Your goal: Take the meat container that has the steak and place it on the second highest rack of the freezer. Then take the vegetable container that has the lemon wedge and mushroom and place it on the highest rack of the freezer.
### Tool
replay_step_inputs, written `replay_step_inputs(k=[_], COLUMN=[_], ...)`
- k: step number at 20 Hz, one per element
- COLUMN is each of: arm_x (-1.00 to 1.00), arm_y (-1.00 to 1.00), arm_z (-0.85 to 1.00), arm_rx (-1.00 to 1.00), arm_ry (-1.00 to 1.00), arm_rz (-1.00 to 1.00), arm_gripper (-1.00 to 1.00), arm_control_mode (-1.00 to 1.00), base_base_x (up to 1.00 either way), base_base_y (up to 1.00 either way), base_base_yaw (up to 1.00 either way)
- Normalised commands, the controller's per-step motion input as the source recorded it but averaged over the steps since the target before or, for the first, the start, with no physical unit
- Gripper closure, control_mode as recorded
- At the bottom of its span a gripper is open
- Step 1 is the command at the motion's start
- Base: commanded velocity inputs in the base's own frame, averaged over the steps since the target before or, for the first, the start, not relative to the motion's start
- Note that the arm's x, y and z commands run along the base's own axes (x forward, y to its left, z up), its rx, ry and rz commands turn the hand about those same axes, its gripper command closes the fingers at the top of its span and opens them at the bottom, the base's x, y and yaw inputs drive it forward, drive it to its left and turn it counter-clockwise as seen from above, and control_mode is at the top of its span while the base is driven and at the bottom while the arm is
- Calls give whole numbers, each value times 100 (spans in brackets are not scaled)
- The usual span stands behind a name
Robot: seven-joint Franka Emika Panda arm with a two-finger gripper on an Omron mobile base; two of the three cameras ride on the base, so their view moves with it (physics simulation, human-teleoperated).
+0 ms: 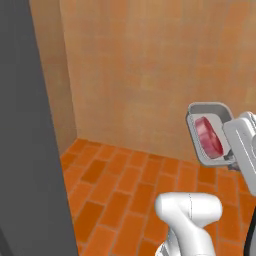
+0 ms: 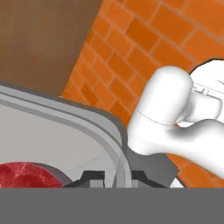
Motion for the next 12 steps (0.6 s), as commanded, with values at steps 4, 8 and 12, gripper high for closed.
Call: replay_step_inputs(k=[4,8,12], arm_x=[0,0,0], arm_y=[0,0,0], arm_z=[0,0,0], arm_rx=[0,0,0], arm_ry=[0,0,0], arm_rz=[0,0,0], arm_gripper=[100,100,100], arm_control_mode=[100,100,100], base_base_x=[11,0,-6], base_base_y=[-30,-3,-10], base_base_yaw=[53,60,61])
